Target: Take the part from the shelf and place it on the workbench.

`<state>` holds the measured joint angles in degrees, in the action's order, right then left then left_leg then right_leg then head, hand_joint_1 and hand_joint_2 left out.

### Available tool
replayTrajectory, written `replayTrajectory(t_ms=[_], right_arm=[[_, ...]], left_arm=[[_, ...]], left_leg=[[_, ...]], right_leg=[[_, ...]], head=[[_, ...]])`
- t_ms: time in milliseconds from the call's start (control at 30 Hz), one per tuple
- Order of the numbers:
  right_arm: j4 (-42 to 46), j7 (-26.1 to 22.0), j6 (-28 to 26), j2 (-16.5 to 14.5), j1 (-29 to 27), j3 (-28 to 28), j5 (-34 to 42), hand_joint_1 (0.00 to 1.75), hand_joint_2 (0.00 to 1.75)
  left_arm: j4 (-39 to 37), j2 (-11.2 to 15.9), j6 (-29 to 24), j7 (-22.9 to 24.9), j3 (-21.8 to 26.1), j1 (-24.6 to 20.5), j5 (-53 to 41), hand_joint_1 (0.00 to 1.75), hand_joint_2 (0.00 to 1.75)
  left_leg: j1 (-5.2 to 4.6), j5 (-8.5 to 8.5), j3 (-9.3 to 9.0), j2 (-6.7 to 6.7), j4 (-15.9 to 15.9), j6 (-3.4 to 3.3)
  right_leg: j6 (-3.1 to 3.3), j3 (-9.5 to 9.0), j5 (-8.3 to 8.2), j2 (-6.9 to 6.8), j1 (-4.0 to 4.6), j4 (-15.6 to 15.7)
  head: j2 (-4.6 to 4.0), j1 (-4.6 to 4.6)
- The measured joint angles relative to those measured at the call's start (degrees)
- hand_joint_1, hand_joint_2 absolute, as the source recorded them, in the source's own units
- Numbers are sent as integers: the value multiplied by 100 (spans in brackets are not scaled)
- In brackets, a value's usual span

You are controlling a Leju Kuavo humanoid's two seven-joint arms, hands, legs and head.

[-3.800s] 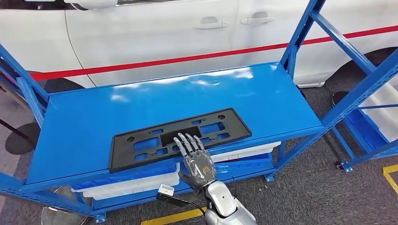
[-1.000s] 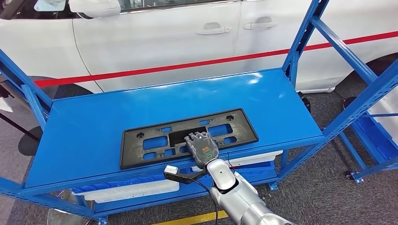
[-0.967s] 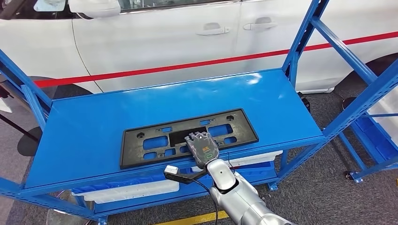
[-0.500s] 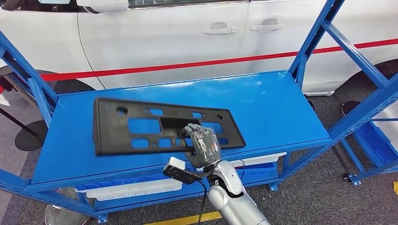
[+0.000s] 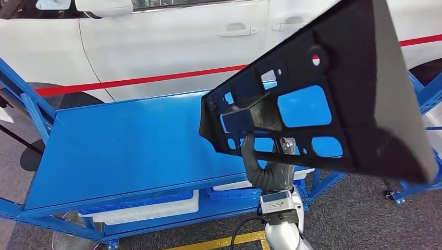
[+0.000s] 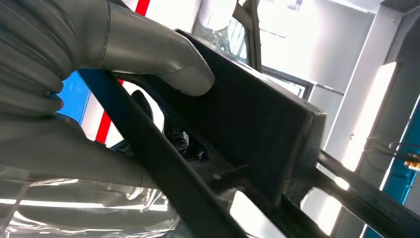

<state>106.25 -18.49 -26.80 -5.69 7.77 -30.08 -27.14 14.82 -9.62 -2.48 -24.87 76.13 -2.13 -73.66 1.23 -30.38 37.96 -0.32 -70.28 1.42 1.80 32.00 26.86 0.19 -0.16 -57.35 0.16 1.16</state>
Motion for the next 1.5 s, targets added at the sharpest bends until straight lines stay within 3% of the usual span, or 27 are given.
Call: replayTrajectory(t_ms=[67,100,200,267,367,400,433,467,500,567,633,733,800,900,933,967,1000,1067,1133,1233,1267,1300,1400,1433,1467,1500], right_arm=[[79,0,10,22,-22,4,2,175,175],[112,-4,11,32,-29,7,3,175,175],[202,-55,-31,57,-64,19,4,175,175],[290,-110,-72,79,-95,49,25,175,175],[433,-184,-101,138,-176,131,147,175,175],[470,-202,-104,161,-233,168,221,175,175],[502,-217,-107,179,-303,211,306,175,175],[533,-228,-114,191,-379,258,399,175,175],[563,-236,-118,197,-457,307,497,175,175],[609,-256,-45,197,-624,398,722,175,175],[629,-341,154,196,-868,473,982,175,175],[626,-689,482,193,-1420,587,1373,175,175],[605,-981,648,179,-1777,667,1598,175,175],[549,-1293,834,140,-2157,778,1778,175,175],[530,-1376,895,125,-2258,813,1809,175,175],[514,-1452,954,108,-2352,846,1832,175,175],[502,-1522,1014,87,-2436,879,1847,175,175],[491,-1643,1141,37,-2570,940,1865,175,175],[486,-1728,1247,-12,-2655,990,1869,175,175],[476,-1799,1335,-59,-2729,1032,1870,175,175],[474,-1814,1355,-70,-2751,1043,1870,175,175],[472,-1825,1371,-80,-2770,1055,1870,175,175],[454,-1844,1399,-92,-2801,1082,1865,175,175],[444,-1846,1404,-92,-2807,1085,1863,175,175],[432,-1849,1410,-93,-2813,1089,1861,175,175],[419,-1849,1417,-93,-2820,1094,1858,175,175]], left_arm=[[0,0,-1,-1,6,-14,0,0,0],[0,-2,-2,-2,9,-22,1,0,0],[0,-13,3,-3,15,-28,1,0,0],[0,-25,5,-11,18,-28,2,0,0],[0,-40,16,-44,20,-33,-11,0,0],[0,-44,23,-54,20,-32,-17,0,0],[0,-51,26,-59,22,-31,-14,0,0],[0,-63,19,-58,30,-30,1,0,0],[0,-75,10,-50,42,-30,19,0,0],[0,-101,-7,-13,82,-31,65,0,0],[0,-111,-8,25,130,-31,110,0,0],[0,-124,16,49,220,-23,188,0,0],[1,-137,32,68,286,-16,221,0,0],[4,-157,43,83,362,-14,255,0,0],[5,-165,44,90,384,-14,260,0,0],[10,-173,45,99,402,-14,261,0,0],[16,-180,46,109,414,-14,261,0,0],[34,-188,60,131,433,-21,256,0,0],[54,-193,80,145,450,-35,244,0,0],[80,-207,106,165,473,-32,226,0,0],[87,-213,110,172,481,-31,223,0,0],[93,-219,111,180,487,-33,221,0,0],[112,-225,113,190,498,-38,215,0,0],[119,-225,115,192,504,-38,211,0,0],[125,-226,116,195,511,-38,205,0,0],[128,-229,119,198,518,-39,196,0,0]], left_leg=[[-16,316,-364,0,776,-55],[-31,384,-473,-1,1020,-83],[-51,399,-517,-7,1151,-156],[-22,432,-546,-2,1211,-228],[-3,451,-562,7,1251,-287],[-3,448,-562,6,1249,-288],[-2,444,-564,3,1247,-287],[0,436,-570,-1,1243,-281],[4,426,-581,-6,1237,-267],[-1,394,-601,-16,1218,-221],[-18,375,-610,-22,1208,-154],[-14,360,-618,-27,1204,-60],[-3,105,-526,-12,940,-26],[-2,-531,-155,3,-99,-20],[-4,-616,-96,3,-326,-26],[-7,-589,-142,3,-339,-40],[-13,-466,-302,3,-120,-65],[-45,-174,-782,6,674,-137],[-88,-37,-1028,11,1162,-183],[-111,80,-992,24,1248,-236],[-99,141,-967,37,1276,-264],[-81,208,-926,54,1305,-300],[-67,378,-742,87,1321,-354],[-65,430,-672,92,1315,-344],[-62,480,-601,96,1305,-330],[-56,523,-528,98,1291,-311]], right_leg=[[-39,-1,42,12,12,-49],[-64,10,57,12,19,-73],[-144,28,66,9,30,-84],[-201,71,175,8,26,-210],[-278,521,661,7,-15,-1150],[-298,701,771,7,-32,-1487],[-313,806,778,5,-49,-1659],[-322,802,667,2,-65,-1603],[-324,687,468,-2,-81,-1328],[-313,313,95,-11,-91,-527],[-270,129,-15,-5,-68,-127],[-173,128,-38,-8,-52,-97],[-92,141,-69,-27,-62,-70],[-14,209,-101,-44,-26,-82],[-3,240,-112,-47,-8,-97],[5,273,-123,-47,9,-117],[6,302,-134,-45,24,-140],[-10,344,-162,-41,52,-180],[-62,366,-204,-43,56,-199],[-175,386,-278,-41,18,-194],[-212,408,-220,-32,9,-233],[-246,456,-63,-23,2,-357],[-346,690,722,-13,-47,-1232],[-377,709,850,-15,-70,-1483],[-404,651,852,-17,-94,-1581],[-426,504,749,-19,-118,-1498]], head=[[0,-1],[0,-1],[0,-5],[0,7],[0,28],[0,28],[-1,28],[-1,29],[-1,30],[0,30],[0,25],[0,21],[0,4],[0,-14],[0,-14],[0,-14],[0,-14],[1,-12],[0,-9],[-1,-12],[0,-12],[0,-2],[1,29],[1,28],[0,29],[0,29]])
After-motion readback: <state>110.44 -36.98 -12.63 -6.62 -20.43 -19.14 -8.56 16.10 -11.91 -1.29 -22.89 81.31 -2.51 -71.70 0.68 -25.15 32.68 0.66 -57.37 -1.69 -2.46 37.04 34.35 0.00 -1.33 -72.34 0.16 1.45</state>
